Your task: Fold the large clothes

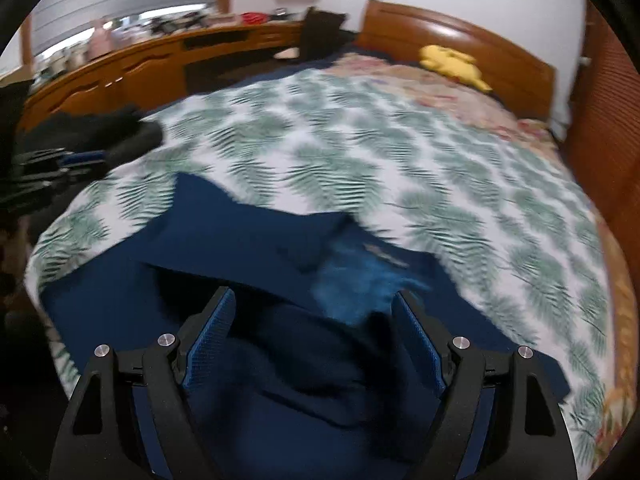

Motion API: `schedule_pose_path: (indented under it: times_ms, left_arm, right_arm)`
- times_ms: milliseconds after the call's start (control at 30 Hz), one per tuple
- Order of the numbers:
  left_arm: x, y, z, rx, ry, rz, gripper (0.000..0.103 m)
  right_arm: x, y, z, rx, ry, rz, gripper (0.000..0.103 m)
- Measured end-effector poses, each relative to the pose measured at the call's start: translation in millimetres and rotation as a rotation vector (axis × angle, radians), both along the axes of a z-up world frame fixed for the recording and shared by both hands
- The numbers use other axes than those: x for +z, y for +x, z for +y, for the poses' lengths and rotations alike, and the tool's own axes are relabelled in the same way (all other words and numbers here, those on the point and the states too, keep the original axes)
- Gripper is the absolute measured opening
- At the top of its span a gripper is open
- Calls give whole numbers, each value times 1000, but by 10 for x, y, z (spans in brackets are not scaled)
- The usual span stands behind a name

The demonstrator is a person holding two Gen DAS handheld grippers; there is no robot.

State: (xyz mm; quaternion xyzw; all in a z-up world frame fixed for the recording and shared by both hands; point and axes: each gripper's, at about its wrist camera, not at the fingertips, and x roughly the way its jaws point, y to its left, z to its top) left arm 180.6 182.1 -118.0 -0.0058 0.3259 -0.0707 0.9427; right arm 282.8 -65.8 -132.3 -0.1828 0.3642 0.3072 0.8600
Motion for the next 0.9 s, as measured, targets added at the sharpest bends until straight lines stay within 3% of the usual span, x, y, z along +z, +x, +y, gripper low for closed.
schedule_pose_path:
  times_ms: [367, 400, 433, 467, 500, 733, 900]
  left_arm:
    - [-61, -29, 111, 2, -18, 10, 21]
    - [-56, -30, 126, 4, -23, 8, 21]
    - [-57, -32, 132, 7, -27, 7, 21]
    - [-57, -30, 143, 9, -29, 7, 21]
    - [-58, -29, 149, 11, -31, 7, 21]
    - [-89, -4, 163, 6, -48, 12, 21]
    - [-101, 31, 105, -12, -52, 15, 21]
  right_arm:
    - [-322, 66, 675, 135, -143, 40, 79]
    - [-354, 111, 711, 148, -155, 44, 60]
    - [-372, 149, 731, 160, -157, 58, 24]
    - [-388, 202, 755, 175, -161, 73, 5]
    - [-385, 256, 772, 183, -166, 71, 2]
    - [-188, 769, 771, 106, -129, 2, 2]
    - [-182, 1215, 666, -35, -147, -34, 2]
